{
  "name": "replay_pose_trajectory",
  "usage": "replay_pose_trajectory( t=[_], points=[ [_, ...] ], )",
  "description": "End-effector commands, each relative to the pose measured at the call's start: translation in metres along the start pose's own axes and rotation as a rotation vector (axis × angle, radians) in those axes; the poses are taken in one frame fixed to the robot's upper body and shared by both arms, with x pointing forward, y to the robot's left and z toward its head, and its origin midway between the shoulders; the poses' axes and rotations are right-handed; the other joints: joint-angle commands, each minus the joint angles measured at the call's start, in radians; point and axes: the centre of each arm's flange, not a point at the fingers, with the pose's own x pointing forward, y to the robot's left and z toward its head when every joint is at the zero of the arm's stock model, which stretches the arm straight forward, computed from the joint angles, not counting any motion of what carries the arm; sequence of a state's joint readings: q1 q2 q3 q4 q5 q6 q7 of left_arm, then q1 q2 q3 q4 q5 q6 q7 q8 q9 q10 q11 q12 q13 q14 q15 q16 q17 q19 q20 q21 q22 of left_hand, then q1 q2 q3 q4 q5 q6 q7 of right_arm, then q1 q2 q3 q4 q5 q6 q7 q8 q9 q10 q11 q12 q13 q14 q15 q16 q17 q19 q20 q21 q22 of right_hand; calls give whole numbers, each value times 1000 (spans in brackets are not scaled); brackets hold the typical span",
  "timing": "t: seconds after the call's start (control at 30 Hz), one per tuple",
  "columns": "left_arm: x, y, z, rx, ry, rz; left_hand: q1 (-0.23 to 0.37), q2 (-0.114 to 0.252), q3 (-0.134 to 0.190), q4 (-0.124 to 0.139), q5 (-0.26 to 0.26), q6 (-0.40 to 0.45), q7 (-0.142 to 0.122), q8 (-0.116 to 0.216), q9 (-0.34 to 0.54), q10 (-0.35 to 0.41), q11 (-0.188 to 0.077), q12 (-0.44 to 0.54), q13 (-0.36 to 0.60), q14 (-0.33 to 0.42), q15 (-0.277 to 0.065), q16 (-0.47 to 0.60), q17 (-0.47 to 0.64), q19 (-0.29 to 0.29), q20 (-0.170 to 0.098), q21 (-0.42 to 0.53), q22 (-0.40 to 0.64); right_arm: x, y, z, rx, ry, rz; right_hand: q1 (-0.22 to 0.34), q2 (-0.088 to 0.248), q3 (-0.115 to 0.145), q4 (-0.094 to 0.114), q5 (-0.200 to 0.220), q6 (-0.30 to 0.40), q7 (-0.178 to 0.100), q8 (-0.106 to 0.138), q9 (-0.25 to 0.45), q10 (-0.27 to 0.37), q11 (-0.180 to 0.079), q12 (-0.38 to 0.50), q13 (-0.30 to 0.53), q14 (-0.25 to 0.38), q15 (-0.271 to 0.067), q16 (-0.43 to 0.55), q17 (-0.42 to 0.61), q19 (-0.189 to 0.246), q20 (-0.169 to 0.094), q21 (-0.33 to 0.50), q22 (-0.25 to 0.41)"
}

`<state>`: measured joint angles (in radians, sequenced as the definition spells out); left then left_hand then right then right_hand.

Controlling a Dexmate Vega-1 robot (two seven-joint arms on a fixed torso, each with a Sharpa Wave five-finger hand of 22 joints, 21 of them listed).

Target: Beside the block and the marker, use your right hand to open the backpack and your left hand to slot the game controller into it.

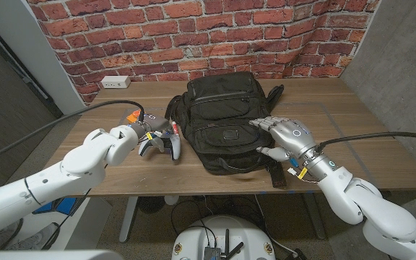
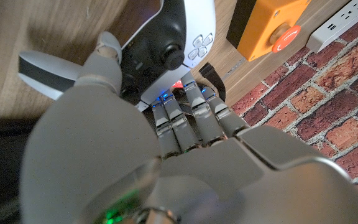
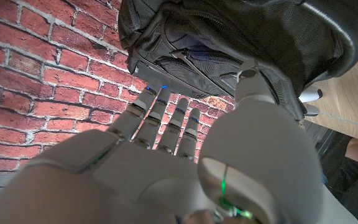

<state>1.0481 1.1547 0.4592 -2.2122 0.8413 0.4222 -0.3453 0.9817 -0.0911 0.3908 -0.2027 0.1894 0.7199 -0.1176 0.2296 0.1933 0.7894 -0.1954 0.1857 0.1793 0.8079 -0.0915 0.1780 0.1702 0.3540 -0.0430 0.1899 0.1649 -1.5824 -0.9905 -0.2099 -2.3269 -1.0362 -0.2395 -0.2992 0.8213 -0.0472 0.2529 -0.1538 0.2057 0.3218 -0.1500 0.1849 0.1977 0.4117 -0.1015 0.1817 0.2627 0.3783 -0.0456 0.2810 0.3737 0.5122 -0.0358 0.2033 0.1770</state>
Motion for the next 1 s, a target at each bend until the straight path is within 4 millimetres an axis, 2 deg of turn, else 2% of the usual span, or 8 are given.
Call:
replay_pose_trajectory(
  t=[0.03,0.43,1.0],
  points=[
    [4,2,-1,2,-7,11,52,126,37,32,5,97,-24,3,2,29,-14,4,3,9,-147,5,3,2,-162,0,5,1,10,9,-77,2,18,15,-3,1,-9,-2,-9,1,6,5,-7,4,8,4,-6,-94,-2,3,-1,-3,-2,0],
    [6,3,-2,-1,-2,19,50,127,39,33,5,94,-22,1,2,30,-14,4,3,12,-147,5,2,3,-162,0,5,5,20,16,-128,0,9,28,-5,3,-11,-6,10,10,22,5,8,6,19,4,1,-95,2,4,13,-15,3,0],
    [6,0,1,-10,3,22,50,126,39,32,5,98,-19,1,2,31,-14,3,3,13,-147,4,2,3,-162,0,5,10,22,16,-133,-1,-29,44,1,8,-8,-11,55,15,45,5,47,0,33,2,34,-114,20,7,46,-40,13,1]
  ],
)
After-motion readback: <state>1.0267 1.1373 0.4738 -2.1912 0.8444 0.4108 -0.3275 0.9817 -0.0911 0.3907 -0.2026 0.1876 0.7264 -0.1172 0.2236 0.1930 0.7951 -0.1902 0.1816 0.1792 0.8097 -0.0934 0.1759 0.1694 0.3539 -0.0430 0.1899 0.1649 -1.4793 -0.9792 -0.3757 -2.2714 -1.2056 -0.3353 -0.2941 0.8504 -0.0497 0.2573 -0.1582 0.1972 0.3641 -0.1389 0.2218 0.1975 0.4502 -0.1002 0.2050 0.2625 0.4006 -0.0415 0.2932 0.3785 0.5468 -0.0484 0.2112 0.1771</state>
